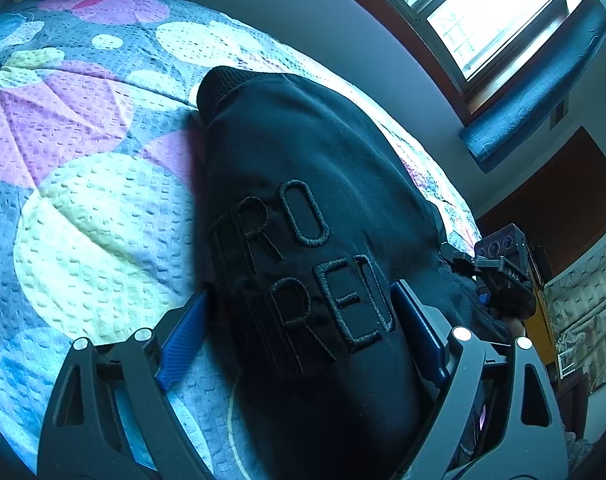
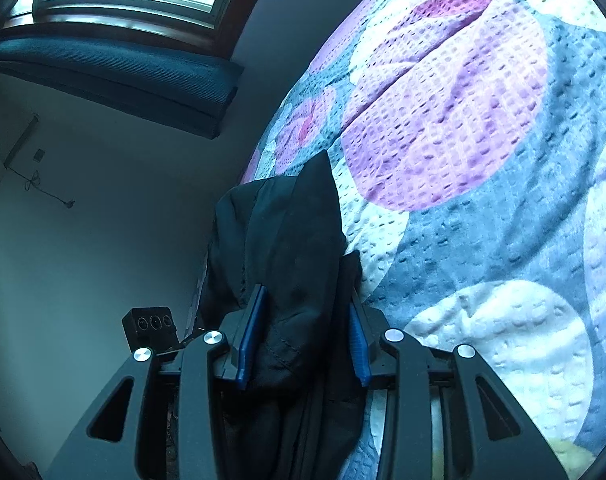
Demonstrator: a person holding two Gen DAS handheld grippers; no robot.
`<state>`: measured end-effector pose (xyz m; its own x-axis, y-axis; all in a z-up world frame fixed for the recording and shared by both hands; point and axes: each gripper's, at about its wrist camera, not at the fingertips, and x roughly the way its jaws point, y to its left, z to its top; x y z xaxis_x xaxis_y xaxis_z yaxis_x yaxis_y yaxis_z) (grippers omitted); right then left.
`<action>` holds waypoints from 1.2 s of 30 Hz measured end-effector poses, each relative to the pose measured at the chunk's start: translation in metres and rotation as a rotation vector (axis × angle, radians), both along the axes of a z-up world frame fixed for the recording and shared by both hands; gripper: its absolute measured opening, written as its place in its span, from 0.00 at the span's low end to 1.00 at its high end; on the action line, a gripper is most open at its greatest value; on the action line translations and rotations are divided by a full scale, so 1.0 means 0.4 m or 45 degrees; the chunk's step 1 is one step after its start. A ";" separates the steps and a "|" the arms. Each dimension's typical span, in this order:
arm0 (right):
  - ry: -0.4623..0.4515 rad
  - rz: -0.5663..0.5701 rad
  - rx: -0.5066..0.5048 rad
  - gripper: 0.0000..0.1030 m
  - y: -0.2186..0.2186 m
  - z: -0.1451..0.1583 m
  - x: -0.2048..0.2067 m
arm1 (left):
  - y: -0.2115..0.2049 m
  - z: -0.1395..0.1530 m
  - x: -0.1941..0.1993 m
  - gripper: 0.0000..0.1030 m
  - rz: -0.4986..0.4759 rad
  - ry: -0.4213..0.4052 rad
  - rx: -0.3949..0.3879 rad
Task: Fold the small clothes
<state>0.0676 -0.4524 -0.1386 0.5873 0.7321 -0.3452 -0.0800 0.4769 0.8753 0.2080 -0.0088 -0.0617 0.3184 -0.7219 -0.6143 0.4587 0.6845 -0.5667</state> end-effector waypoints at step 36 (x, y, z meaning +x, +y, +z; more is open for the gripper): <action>-0.037 -0.158 -0.210 0.79 0.035 0.076 -0.472 | 0.101 0.098 -0.487 0.98 0.455 -0.188 0.396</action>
